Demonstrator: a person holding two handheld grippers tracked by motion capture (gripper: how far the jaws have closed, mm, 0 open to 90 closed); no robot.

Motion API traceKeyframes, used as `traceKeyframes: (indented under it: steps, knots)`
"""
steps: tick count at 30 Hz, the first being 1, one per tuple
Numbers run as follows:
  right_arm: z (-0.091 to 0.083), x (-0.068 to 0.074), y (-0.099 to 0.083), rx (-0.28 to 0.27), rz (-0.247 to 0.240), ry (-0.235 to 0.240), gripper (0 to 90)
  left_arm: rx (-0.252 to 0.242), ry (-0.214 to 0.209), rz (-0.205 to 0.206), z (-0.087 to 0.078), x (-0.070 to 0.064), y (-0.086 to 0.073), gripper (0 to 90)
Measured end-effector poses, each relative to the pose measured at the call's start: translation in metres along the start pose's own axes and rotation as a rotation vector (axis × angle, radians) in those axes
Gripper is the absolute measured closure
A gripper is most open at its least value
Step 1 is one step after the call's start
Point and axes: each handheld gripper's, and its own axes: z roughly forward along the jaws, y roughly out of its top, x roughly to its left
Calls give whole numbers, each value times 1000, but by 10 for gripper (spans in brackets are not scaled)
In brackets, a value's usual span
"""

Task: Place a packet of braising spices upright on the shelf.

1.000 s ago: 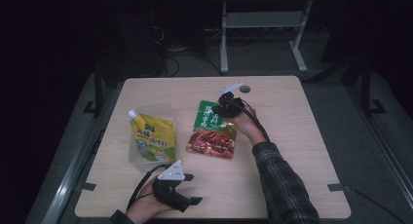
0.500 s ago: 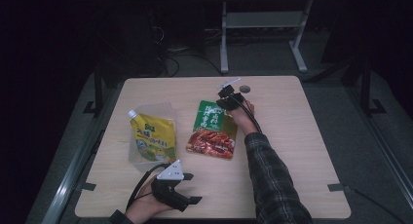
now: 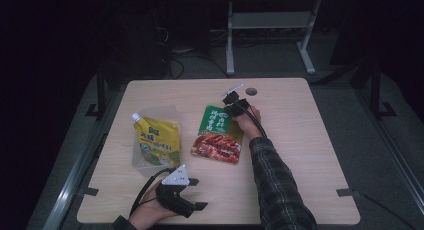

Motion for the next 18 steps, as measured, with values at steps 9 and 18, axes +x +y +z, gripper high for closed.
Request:
traceKeyframes:
  steps: [9,18]
  knots:
    - [-13,3,-12,17,-60,-13,899,6,0,2,0,0,-1,196]
    - [-37,2,-34,65,-127,-15,899,13,-1,4,2,-1,-1,196]
